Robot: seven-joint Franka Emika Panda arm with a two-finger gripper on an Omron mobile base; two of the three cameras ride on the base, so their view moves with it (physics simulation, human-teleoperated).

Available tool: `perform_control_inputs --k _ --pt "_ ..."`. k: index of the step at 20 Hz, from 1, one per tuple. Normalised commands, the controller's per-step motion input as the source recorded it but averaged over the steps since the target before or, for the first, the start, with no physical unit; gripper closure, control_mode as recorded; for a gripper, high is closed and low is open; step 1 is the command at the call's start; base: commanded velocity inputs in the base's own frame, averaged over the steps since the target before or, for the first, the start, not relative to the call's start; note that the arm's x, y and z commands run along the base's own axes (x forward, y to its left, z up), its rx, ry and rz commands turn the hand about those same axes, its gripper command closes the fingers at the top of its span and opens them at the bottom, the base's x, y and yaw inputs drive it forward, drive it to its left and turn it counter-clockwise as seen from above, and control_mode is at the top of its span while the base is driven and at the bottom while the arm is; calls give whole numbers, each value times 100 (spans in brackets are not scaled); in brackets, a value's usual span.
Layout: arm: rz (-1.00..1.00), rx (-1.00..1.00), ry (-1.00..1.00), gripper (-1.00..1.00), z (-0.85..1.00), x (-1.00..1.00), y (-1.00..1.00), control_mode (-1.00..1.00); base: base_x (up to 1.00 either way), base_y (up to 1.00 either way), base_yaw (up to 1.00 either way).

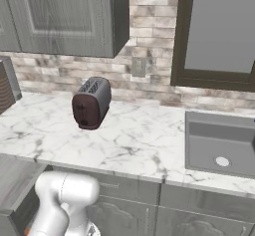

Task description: Take the tongs from the drawer on the left and place them on the dining counter next to the tray containing the kebab skewer.

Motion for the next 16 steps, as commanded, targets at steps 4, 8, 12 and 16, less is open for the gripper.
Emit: perform_control_inputs --k 4,8,12,16 --pt "-1 13 14 -100 8 72 -59 -100 0 0 0" --pt "-2 10 17 -100 5 84 -51 -100 0 0 0" --pt "-3 8 27 -100 6 82 -44 -100 0 0 0" --pt "-1 3 46 -100 8 71 -37 -100 0 0 0"
